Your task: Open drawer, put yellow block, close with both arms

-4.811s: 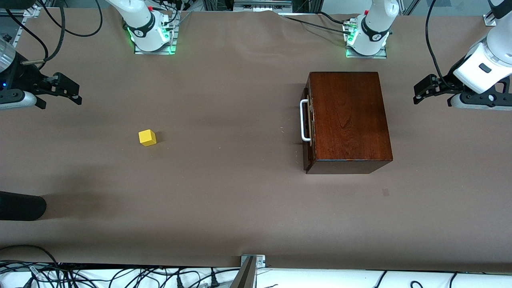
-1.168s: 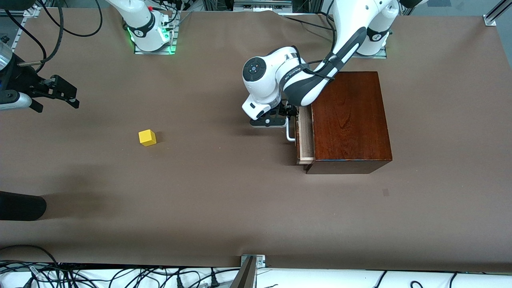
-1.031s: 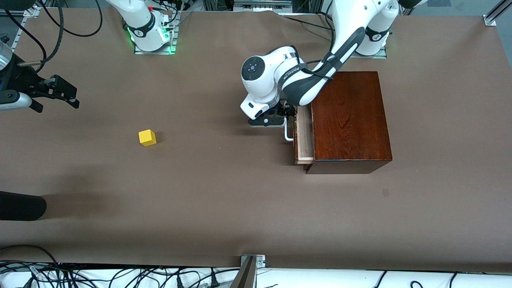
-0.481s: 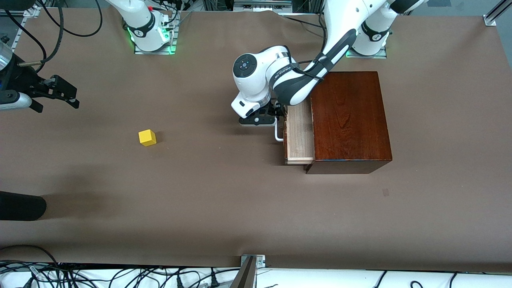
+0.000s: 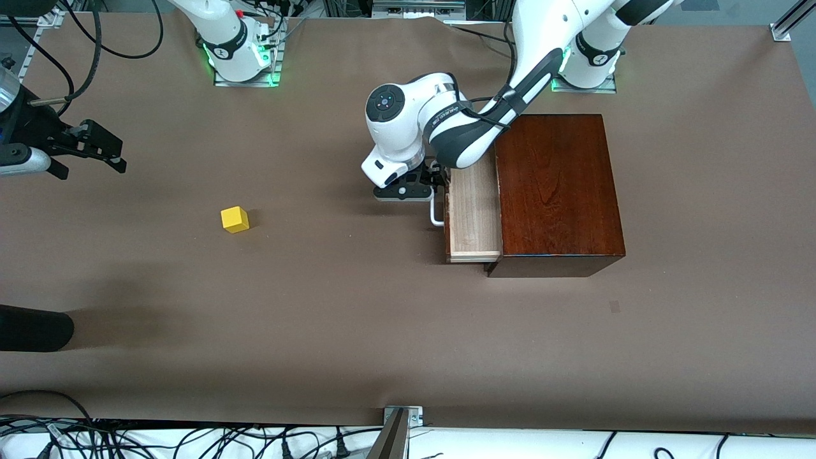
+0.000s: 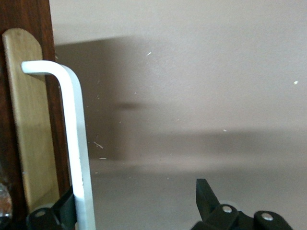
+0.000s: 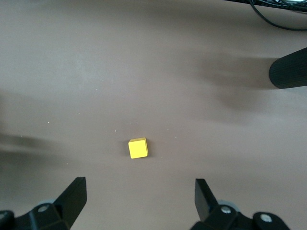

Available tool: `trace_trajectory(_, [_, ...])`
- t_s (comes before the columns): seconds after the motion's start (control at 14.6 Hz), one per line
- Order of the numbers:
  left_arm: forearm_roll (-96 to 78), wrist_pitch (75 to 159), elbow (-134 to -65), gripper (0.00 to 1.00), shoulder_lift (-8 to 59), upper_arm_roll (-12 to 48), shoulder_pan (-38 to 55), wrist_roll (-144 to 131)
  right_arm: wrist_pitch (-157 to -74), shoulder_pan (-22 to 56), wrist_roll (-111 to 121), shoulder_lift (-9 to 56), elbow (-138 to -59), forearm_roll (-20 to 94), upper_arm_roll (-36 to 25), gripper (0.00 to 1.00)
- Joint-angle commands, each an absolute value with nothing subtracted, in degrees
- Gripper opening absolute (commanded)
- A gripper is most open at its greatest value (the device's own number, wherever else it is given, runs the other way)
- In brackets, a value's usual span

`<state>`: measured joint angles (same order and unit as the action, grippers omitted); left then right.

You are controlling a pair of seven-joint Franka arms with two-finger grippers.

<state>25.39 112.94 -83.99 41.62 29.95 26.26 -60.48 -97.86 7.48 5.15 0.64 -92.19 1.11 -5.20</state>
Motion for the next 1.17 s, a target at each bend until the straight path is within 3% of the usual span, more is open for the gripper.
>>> trace_trajectory(0.0, [25.5,112.7,-80.0,1.0,44.0,30.7,27.2,-60.0,-97.9,7.3,5.2,0.8,-91.7,0.3,-4.9,1.0])
trace_trajectory(0.41, [25.0,94.1,-70.6,1.0,41.0,31.4,27.0,-59.2,-97.9,7.1,5.3,1.3,-91.7,0.8,-5.0,1.0])
trace_trajectory(0.89, [24.0,82.6,-70.6,1.0,29.7,31.0,20.6,-46.1,-98.4,7.6,5.3,2.1,-91.7,1.1,-4.6,1.0])
trace_trajectory(1.1, [21.6,80.8,-70.5,1.0,25.2,31.4,12.7,-37.9,-97.7,8.3,5.2,2.5,-92.2,0.7,-4.4,1.0])
